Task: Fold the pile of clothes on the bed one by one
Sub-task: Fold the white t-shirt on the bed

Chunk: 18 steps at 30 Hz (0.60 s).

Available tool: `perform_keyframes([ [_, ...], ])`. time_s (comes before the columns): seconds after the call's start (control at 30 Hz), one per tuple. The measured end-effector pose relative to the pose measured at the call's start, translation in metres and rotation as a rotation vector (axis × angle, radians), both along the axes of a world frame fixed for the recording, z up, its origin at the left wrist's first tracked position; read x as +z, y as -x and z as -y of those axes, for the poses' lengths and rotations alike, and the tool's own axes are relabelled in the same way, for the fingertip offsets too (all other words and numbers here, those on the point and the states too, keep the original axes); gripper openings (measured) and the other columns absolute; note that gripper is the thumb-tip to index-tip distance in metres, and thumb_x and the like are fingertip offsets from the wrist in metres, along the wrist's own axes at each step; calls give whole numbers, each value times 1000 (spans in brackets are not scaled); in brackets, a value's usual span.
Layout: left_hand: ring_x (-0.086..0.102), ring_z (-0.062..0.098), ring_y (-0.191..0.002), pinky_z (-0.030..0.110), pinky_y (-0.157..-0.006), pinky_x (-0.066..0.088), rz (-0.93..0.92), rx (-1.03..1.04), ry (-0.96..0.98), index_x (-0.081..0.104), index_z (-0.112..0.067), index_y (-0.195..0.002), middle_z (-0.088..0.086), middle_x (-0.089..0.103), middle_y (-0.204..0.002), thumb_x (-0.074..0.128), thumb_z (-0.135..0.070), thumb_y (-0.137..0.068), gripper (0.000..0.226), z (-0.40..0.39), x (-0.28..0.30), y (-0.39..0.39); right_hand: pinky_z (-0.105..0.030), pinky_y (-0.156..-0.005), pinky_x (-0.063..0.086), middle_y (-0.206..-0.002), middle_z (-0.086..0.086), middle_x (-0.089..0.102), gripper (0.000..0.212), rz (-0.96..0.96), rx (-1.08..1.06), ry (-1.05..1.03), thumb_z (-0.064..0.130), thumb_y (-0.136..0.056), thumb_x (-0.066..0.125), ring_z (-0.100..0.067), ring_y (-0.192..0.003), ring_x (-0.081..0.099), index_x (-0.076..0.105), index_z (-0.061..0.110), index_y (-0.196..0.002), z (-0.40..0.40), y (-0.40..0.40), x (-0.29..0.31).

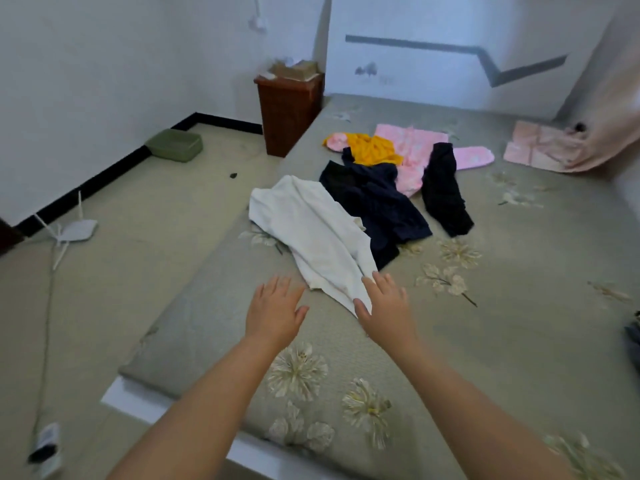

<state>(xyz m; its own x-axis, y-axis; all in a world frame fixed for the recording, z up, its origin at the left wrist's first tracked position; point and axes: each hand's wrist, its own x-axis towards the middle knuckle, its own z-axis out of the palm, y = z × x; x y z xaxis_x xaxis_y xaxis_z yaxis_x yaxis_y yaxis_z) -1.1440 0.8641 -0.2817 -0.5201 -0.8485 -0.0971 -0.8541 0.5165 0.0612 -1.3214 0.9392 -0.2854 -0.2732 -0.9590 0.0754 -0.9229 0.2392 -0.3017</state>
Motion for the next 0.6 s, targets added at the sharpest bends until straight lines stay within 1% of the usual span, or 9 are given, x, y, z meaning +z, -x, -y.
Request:
perform_keyframes([
  [0.1,9,21,-141,38,-113,8,10,42,-4,21,-24,-144,3,16,-153,26,-42,-97,50,25,-6,-20,-40,-109,19,-150,-8,27,47,6,2,-23,29,-95,43,-23,-140,19,37,11,-138,18,-10,-18],
  [0.23,6,22,-142,39,-114,5,52,39,-51,19,-25,-145,3,13,-154,26,-42,-97,50,64,-33,-28,-50,-99,33,-132,-25,48,41,48,-66,22,14,-86,60,-41,-127,40,53,-5,-122,37,-1,-57],
  [0.27,6,22,-142,39,-114,5,65,31,-55,19,-25,-145,3,13,-154,26,-42,-97,51,75,-41,-27,-50,-97,34,-130,-26,49,40,51,-89,5,13,-86,61,-41,-125,42,54,-6,-121,43,4,-69],
  [0.37,6,23,-142,39,-113,7,96,1,-74,20,-24,-144,4,14,-154,27,-42,-97,51,109,-71,-18,-48,-99,32,-134,-25,46,42,60,-138,-88,17,-88,58,-38,-129,38,52,-5,-124,62,20,-109],
  [0.4,7,23,-142,39,-113,7,113,-16,-83,20,-24,-144,4,14,-154,27,-42,-97,51,120,-82,-13,-49,-98,34,-131,-26,48,42,67,-155,-99,16,-87,61,-40,-126,41,54,-7,-121,68,25,-122],
  [0.5,8,22,-142,38,-113,9,152,-70,-124,21,-24,-144,3,17,-153,28,-42,-97,51,151,-118,-1,-56,-83,47,-109,-32,60,37,83,-189,-153,7,-73,74,-48,-106,56,62,-13,-102,78,36,-161],
  [0.57,9,21,-141,37,-112,11,171,-92,-142,22,-24,-144,2,19,-153,30,-40,-97,50,167,-146,6,-54,-75,52,-99,-29,64,37,35,-188,-196,4,-66,78,-45,-95,61,64,-12,-96,84,45,-189],
  [0.6,10,20,-141,37,-112,11,176,-107,-160,22,-24,-144,1,19,-153,31,-38,-97,49,175,-162,10,-50,-75,52,-99,-25,64,36,5,-181,-232,7,-68,77,-40,-94,62,64,-9,-97,85,48,-203],
])
